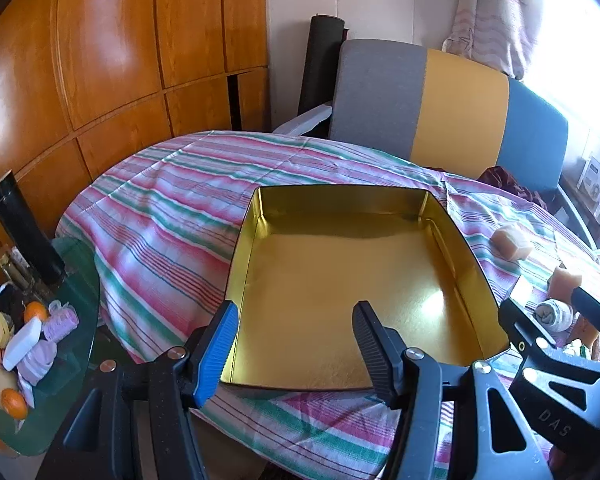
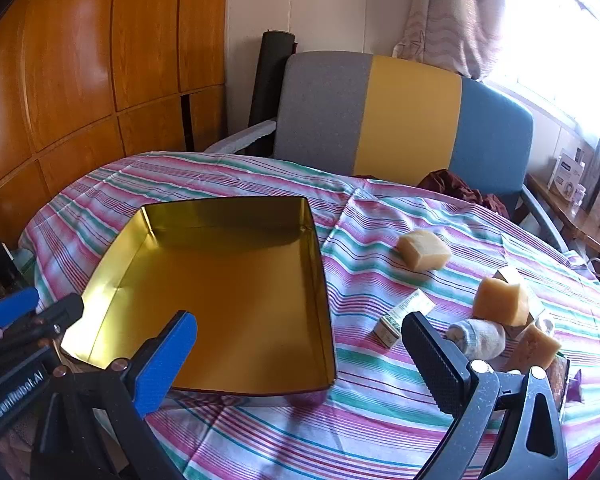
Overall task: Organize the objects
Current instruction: 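Reach the left gripper to the white-green medicine box and grasp it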
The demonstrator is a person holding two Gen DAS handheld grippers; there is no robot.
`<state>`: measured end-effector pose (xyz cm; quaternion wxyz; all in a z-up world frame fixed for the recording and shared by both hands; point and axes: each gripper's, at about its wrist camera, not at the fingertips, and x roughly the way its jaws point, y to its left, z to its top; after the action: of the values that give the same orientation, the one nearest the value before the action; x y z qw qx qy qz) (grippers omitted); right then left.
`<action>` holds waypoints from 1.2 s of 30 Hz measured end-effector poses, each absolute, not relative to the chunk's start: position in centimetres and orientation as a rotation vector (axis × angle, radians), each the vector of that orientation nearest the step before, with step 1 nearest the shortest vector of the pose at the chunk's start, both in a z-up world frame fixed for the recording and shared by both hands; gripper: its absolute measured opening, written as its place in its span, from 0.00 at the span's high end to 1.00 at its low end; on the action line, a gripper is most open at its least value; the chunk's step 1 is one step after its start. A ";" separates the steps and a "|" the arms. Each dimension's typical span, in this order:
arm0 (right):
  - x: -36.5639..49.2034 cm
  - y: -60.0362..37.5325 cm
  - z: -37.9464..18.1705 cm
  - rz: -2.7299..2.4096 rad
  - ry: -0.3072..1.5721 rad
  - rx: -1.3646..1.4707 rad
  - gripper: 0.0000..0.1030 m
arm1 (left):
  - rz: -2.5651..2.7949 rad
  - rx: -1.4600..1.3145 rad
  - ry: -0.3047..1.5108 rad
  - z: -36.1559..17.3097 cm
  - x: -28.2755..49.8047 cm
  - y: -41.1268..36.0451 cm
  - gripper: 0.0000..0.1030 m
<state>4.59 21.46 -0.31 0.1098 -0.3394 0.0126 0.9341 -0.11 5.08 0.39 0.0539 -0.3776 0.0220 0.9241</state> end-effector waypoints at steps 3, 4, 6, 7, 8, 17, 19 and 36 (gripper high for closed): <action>4.9 22.5 -0.5 2.730 0.047 -0.987 0.00 | 2.784 -1.135 0.083 0.7 -0.2 5.7 0.41; 5.0 22.9 -0.5 2.724 0.049 -0.985 0.00 | 2.775 -1.124 0.089 0.8 -0.2 5.9 0.41; 5.2 24.0 -0.5 2.707 0.063 -0.977 0.00 | 2.766 -1.097 0.109 1.0 0.0 6.4 0.41; 5.3 24.4 -0.5 2.701 0.070 -0.976 0.00 | 2.761 -1.084 0.125 1.0 0.1 6.7 0.41; 5.5 25.0 -0.5 2.693 0.080 -0.973 0.00 | 2.757 -1.073 0.139 1.1 0.1 7.1 0.41; 6.7 30.5 0.4 2.622 0.154 -0.938 0.00 | 2.558 -0.978 0.121 1.7 0.9 9.6 0.35; 7.2 32.4 0.7 2.600 0.195 -0.923 0.00 | 2.445 -1.020 0.031 1.6 0.6 10.1 0.31; 11.8 50.2 0.5 2.388 0.479 -0.792 0.00 | 2.123 -1.108 0.255 0.9 -1.6 21.1 0.31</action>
<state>11.81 50.21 0.51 0.2861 -0.2961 0.1791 0.8935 -1.63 21.13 0.90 0.3587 -0.4294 0.0990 0.8229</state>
